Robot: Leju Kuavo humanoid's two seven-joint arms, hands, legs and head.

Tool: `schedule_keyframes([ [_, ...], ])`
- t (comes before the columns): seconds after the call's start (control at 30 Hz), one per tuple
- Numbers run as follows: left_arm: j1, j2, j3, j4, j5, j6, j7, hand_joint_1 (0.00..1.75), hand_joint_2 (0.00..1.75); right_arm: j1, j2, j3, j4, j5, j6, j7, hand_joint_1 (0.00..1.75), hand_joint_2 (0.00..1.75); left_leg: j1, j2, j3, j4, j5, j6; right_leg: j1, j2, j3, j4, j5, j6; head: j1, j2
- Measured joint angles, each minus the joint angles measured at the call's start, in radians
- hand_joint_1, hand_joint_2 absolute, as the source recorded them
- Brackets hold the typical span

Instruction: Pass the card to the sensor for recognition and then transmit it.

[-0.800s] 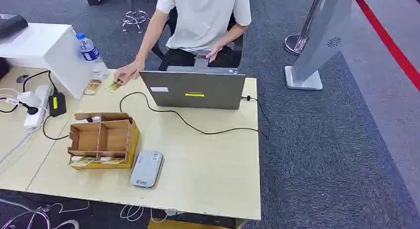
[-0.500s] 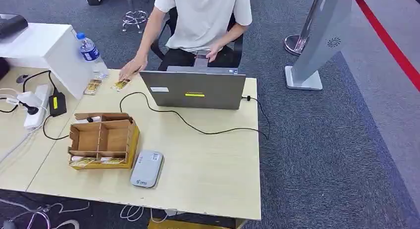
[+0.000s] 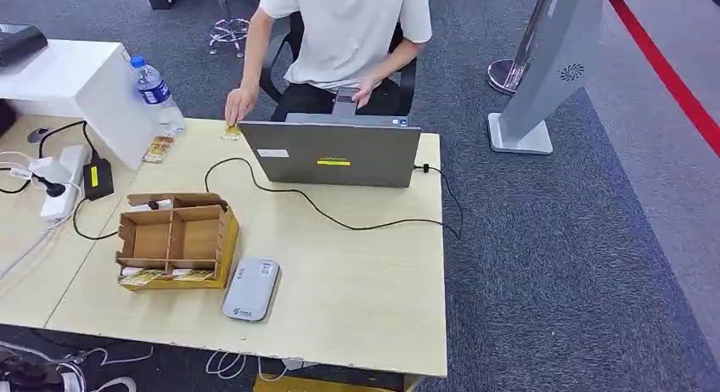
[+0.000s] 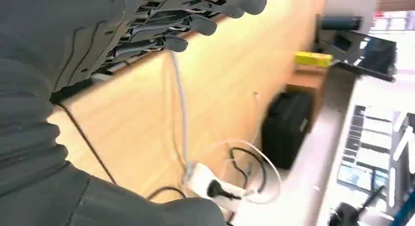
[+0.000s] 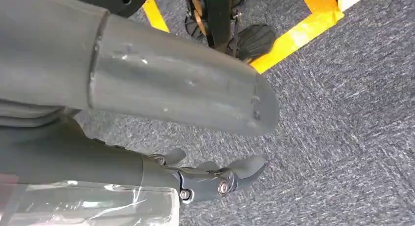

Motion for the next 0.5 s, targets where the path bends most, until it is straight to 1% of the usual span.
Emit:
schedule_keyframes([
  [0.1,-0.038,0.0,-0.041,-0.054,-0.085,0.038,-0.002,0.0,1.75,-0.005,0.0,0.002,0.001,0.018,-0.002,0.006,0.0,0.0,0.0,0.0,0.0,0.0,0.0,0.0,0.0,0.0,0.0,0.0,0.0,0.0,0.0,0.0],
  [0.23,-0.093,0.005,-0.103,-0.097,-0.2,0.079,0.002,0.0,1.75,-0.01,0.001,0.012,0.002,0.044,-0.004,0.013,0.0,0.0,0.0,0.0,0.0,0.0,0.0,0.0,0.0,0.0,0.0,0.0,0.001,0.0,0.0,0.0],
  [0.33,-0.136,0.016,-0.154,-0.11,-0.29,0.103,0.022,0.0,1.75,-0.012,0.002,0.026,0.003,0.066,-0.005,0.02,0.0,0.0,0.0,0.0,0.0,0.001,0.001,0.0,0.0,0.0,0.0,0.0,0.001,-0.001,0.0,0.0],
  [0.5,-0.22,0.032,-0.238,-0.111,-0.424,0.108,0.068,0.0,1.75,-0.017,0.005,0.04,0.003,0.098,-0.007,0.027,0.0,0.0,0.0,0.0,0.001,0.001,0.001,-0.001,0.0,0.001,0.0,0.0,0.001,-0.001,0.0,0.0],
])
